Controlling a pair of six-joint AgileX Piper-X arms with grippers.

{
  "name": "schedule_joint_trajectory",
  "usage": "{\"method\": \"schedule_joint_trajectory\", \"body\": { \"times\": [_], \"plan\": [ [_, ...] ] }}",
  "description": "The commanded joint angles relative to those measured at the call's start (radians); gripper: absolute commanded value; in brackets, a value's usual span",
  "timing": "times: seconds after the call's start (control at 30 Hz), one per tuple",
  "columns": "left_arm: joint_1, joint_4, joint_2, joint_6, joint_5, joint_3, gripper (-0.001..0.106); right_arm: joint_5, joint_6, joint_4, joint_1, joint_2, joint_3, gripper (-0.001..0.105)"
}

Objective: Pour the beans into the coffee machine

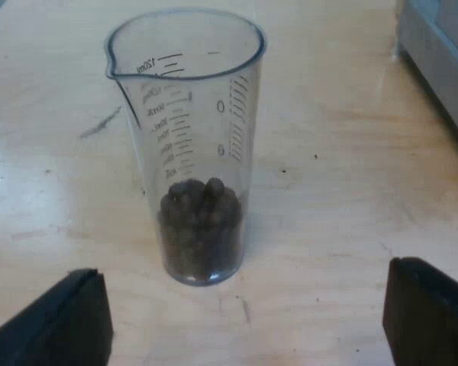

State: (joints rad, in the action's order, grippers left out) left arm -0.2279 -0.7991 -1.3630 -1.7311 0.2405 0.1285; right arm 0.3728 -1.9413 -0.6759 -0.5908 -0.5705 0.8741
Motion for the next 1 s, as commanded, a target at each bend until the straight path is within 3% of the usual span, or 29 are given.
{"method": "schedule_joint_trajectory", "body": {
  "times": [0.03,0.37,1.0],
  "plan": [
    [0.004,-0.032,-0.028,-0.018,0.002,0.013,0.08,0.004,-0.007,0.006,-0.001,0.008,0.009,0.062],
    [0.004,-0.151,-0.171,-0.018,0.002,0.074,0.08,0.004,-0.007,0.016,-0.001,0.008,0.009,0.062],
    [0.004,-0.157,-0.31,-0.016,0.02,0.237,0.08,-0.017,-0.007,0.03,-0.001,0.008,0.009,0.062]
  ]
}}
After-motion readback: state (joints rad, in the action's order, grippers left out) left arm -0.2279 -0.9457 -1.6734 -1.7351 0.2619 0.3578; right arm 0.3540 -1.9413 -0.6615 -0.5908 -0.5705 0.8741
